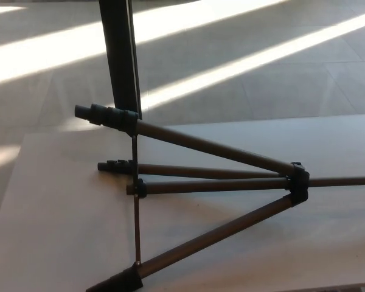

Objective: Use both hands of the robot to pick up the tripod lying in the middle of the desk and make it stand upright on the desk

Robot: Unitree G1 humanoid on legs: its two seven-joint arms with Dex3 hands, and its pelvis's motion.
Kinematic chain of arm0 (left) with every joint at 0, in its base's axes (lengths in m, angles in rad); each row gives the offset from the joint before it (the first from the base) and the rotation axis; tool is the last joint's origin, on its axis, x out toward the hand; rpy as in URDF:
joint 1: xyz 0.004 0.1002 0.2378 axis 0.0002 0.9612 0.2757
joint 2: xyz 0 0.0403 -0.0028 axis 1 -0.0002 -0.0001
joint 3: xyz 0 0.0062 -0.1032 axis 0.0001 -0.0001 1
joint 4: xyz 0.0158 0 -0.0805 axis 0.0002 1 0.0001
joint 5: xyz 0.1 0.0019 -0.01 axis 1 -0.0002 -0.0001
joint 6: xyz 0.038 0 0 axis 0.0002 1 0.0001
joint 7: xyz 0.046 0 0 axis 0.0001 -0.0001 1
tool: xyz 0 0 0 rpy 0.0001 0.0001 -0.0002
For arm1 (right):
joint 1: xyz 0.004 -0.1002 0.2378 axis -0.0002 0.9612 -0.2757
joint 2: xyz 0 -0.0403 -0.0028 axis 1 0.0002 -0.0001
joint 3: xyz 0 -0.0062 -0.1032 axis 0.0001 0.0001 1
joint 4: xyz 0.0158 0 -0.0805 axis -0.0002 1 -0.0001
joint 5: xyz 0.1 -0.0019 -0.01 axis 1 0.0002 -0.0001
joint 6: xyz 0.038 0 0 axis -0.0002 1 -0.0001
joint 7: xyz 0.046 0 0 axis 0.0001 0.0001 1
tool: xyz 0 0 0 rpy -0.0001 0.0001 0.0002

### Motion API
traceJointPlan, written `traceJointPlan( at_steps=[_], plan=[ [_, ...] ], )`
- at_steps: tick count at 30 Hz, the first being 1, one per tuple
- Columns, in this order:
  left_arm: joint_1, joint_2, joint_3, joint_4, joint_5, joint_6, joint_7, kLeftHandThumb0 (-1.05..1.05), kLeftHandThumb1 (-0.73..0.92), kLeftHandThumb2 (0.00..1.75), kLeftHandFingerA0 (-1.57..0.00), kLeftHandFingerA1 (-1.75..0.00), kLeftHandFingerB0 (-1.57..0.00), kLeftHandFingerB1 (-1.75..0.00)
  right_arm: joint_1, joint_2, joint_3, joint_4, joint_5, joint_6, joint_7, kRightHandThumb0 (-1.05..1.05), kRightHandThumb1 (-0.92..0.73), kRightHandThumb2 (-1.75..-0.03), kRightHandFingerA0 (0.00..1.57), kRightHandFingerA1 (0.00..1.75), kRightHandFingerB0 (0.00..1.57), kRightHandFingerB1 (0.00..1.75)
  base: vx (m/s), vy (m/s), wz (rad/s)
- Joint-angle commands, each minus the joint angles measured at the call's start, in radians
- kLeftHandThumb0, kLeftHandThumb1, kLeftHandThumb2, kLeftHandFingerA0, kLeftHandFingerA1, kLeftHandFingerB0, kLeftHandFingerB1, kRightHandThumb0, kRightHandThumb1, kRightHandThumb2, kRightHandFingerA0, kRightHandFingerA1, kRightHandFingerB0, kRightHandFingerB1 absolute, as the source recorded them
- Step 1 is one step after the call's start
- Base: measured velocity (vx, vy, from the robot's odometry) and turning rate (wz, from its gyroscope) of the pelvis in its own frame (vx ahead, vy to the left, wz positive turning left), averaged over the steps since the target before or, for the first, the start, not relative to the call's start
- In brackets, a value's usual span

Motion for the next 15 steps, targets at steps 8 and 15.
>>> traceJointPlan(
  at_steps=[8,15],
  plan=[
    [-0.064,0.052,0.237,-0.093,-0.247,-0.038,-0.164,-0.77,0.66,0.60,-0.58,-0.45,-0.42,-0.37,-0.041,0.108,-0.295,-0.420,0.407,0.000,0.072,-0.76,-0.55,-0.89,0.52,0.62,0.30,0.47,0.00,0.000,0.00],
    [-0.103,0.045,0.287,-0.400,-0.333,0.013,-0.216,-0.75,0.51,0.91,-0.50,-0.57,-0.41,-0.51,-0.049,0.245,-0.232,-1.037,0.615,0.171,-0.080,-0.68,-0.66,-0.61,0.62,0.56,0.49,0.39,0.00,0.000,0.00]
  ],
)
